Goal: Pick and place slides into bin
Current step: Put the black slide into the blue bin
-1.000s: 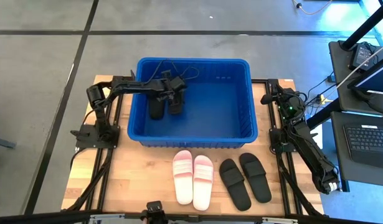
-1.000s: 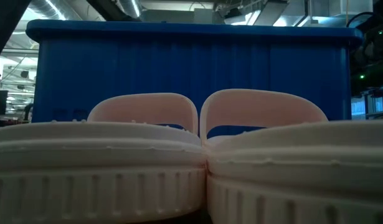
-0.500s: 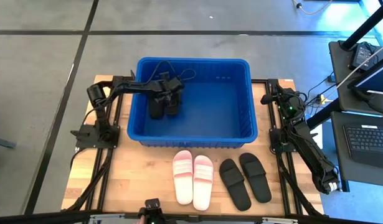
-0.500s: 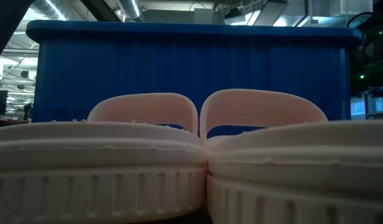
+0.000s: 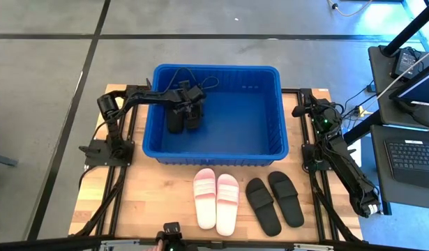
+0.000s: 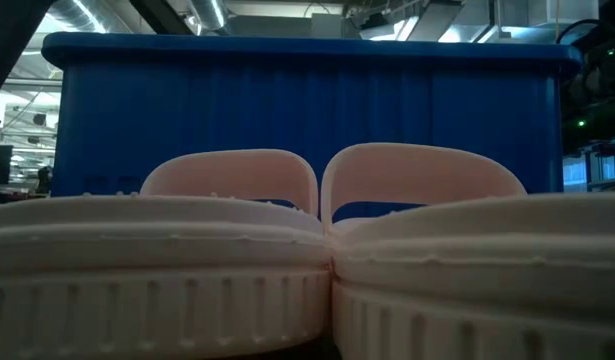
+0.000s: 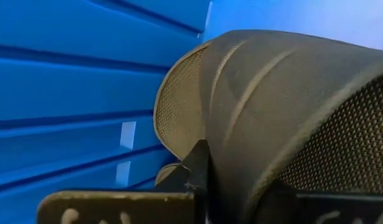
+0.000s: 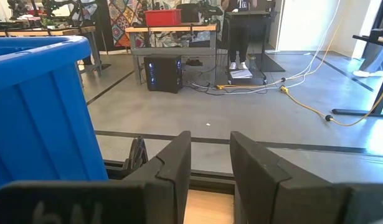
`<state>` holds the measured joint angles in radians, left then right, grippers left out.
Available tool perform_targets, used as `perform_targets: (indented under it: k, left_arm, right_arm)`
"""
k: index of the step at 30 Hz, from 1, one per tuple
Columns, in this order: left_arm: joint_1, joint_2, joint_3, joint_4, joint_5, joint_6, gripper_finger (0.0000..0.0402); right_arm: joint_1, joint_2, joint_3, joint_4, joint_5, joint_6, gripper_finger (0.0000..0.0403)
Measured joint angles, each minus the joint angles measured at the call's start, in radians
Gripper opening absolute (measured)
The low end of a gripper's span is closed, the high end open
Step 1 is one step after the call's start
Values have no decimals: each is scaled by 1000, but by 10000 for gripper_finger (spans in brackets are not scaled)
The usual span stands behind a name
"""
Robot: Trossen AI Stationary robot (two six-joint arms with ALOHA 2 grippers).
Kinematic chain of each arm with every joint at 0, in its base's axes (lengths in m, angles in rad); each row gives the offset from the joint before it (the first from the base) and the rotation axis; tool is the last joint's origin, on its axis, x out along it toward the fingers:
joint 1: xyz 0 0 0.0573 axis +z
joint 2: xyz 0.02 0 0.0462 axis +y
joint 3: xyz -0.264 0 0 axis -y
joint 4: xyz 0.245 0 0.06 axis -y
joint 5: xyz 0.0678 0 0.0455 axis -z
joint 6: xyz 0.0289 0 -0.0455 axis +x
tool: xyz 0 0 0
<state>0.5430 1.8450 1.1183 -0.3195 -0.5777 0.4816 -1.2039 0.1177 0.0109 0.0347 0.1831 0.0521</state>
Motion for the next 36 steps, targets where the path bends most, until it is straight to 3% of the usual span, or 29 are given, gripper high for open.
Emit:
perform_targets:
  k: [8,20,29,36]
  left_arm:
    - [-3,2,0,9,9,-27,44]
    - [-4,2,0,8,12,-27,55]
    - [-4,2,0,2,7,-25,110]
    - [-15,2,0,-17,-93,24,132]
  right_arm:
    - [0,0,0,0,0,0,113]
    - [0,0,0,0,0,0,113]
    - [0,0,0,0,0,0,113]
    - [0,0,0,0,0,0,113]
